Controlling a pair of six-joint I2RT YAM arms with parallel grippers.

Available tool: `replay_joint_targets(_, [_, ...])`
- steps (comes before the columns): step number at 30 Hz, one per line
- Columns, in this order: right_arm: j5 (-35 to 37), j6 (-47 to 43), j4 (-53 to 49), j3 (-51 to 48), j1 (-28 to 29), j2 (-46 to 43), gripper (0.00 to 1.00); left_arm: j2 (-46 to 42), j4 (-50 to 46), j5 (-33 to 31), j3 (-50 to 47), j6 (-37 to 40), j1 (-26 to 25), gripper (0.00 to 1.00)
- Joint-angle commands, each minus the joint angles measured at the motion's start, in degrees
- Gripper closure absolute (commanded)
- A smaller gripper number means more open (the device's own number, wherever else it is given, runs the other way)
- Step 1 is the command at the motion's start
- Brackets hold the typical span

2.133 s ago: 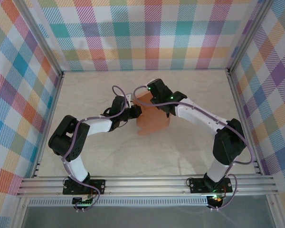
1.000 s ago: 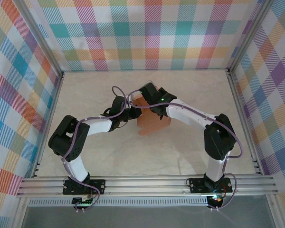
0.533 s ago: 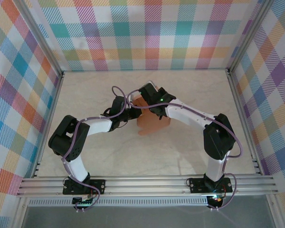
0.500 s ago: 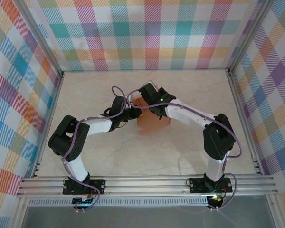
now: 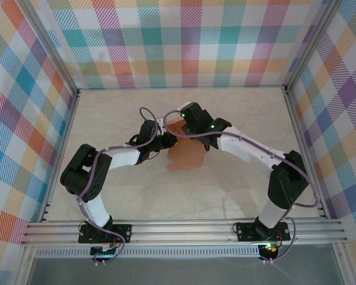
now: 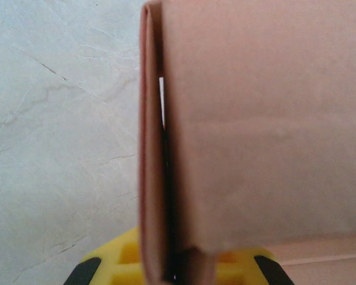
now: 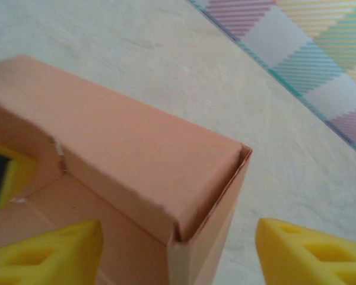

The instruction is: Fold the paper box

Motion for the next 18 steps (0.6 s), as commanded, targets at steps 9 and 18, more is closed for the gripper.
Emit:
replay_joint_targets(9, [-21.8,10.4,10.7,-11.5,-3.9,-14.9,0.22,-1.4,-10.4,-1.7,5.0,6.4,1.4,1.00])
replay_joint_targets(18, [-29.5,19.6,11.4,-19.2,-13.2,-22.1,0.23,1.0,-60.9,-9.5,25.6,27.5,2.5,1.00])
